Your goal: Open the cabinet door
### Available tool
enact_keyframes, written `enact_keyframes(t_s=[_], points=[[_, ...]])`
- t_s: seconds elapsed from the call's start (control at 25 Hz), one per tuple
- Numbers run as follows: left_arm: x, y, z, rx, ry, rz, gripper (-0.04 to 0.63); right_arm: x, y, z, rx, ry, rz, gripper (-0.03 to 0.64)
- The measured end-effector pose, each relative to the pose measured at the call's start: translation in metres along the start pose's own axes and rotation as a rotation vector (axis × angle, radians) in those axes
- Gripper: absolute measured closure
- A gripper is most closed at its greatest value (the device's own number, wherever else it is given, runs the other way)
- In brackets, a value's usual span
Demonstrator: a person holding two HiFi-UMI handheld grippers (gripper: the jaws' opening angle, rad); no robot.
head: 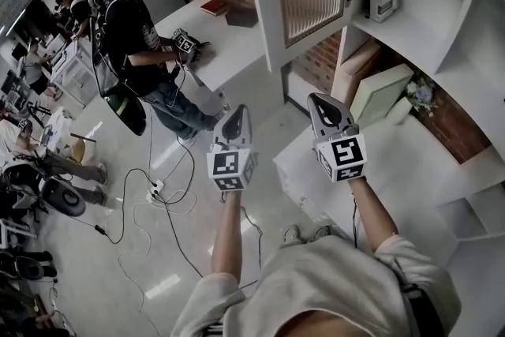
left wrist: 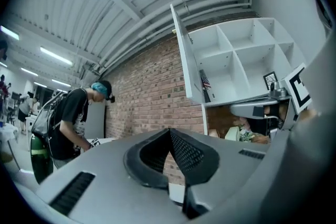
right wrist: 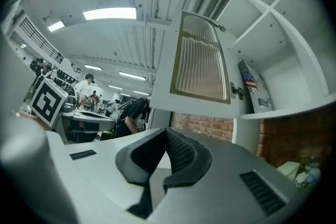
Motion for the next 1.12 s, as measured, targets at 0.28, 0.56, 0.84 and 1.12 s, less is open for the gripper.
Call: enact_keyframes(t_s=[0.28, 0.56, 0.84, 1.12], points=[[-0.024, 0.048, -0.015, -0.03, -0.019, 0.085, 0.569, -0.038, 0.05, 0.016, 0.059, -0.01, 0.109, 0.603], [-0.025, 0.08, -0.042, -0.077, 0.028, 0.136, 0.569, -0.064, 0.072, 0.012, 0.08, 0.025, 0.164, 0.603], [0.001, 0.085, -0.085, -0.073, 0.127, 0.146, 0.569, -0.099, 0.082, -0.024, 0.069, 0.127, 0.199, 0.603], [0.032, 0.09, -0.147, -0.062, 0.283, 0.146, 0.569, -0.156, 0.097, -0.068, 0.058, 0.295, 0.254, 0.603]])
Point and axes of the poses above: the fingertips, and each gripper's own axes: x forward along the fingers, z to its left, y out of its underside, the point moved 2 cm from there along -x, backward along the fingers, and after that the axes turned 13 degrees about -x, right-handed, at the moved point
